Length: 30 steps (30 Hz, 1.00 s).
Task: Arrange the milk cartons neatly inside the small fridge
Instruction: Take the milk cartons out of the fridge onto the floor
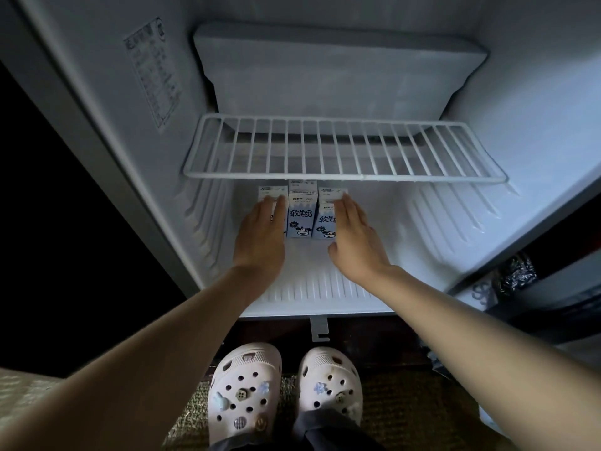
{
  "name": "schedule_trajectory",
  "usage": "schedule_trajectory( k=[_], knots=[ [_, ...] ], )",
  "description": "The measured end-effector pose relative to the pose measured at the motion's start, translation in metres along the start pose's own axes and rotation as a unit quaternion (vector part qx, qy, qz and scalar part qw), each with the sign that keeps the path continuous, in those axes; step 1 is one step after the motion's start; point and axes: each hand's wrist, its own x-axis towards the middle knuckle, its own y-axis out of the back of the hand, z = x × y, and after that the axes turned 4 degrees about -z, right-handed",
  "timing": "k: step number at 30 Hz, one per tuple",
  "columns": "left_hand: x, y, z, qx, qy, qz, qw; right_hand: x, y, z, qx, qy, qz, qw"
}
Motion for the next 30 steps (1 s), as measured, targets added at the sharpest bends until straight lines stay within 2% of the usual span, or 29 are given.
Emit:
schedule_trajectory(
  k=[3, 5, 6, 8, 12, 13, 17, 22, 30],
  knots=[
    [-0.009, -0.006, -0.004, 0.087, -0.026, 0.052, 0.995, -0.007, -0.011, 0.006, -0.035, 0.042, 0.092, 0.994],
    [-0.01, -0.006, -0.006, 0.138, -0.024, 0.091, 0.986, -0.005, -0.017, 0.011, -0.052, 0.035, 0.148, 0.987],
    [-0.009, -0.007, -0.007, 0.139, -0.022, 0.076, 0.987, -0.003, -0.016, 0.012, -0.053, 0.03, 0.168, 0.984],
    [-0.007, -0.013, -0.008, 0.114, -0.018, 0.028, 0.993, 0.0, -0.012, 0.008, -0.039, 0.015, 0.154, 0.987],
    [-0.007, -0.022, -0.007, 0.071, -0.022, -0.004, 0.997, 0.003, -0.012, 0.006, -0.064, 0.014, -0.009, 0.998],
    [-0.008, -0.021, -0.006, 0.068, -0.023, -0.017, 0.997, 0.001, -0.013, 0.005, -0.073, 0.013, -0.021, 0.997],
    [-0.009, -0.017, -0.007, 0.075, -0.028, -0.032, 0.996, -0.012, -0.014, 0.004, -0.052, 0.012, 0.006, 0.999],
    [-0.023, -0.001, -0.005, 0.098, -0.048, -0.04, 0.993, -0.043, 0.001, 0.006, -0.032, 0.026, -0.001, 0.999],
    [-0.097, 0.079, 0.044, 0.003, -0.099, -0.038, 0.994, -0.134, 0.071, -0.009, -0.02, 0.019, 0.027, 0.999]
  ],
)
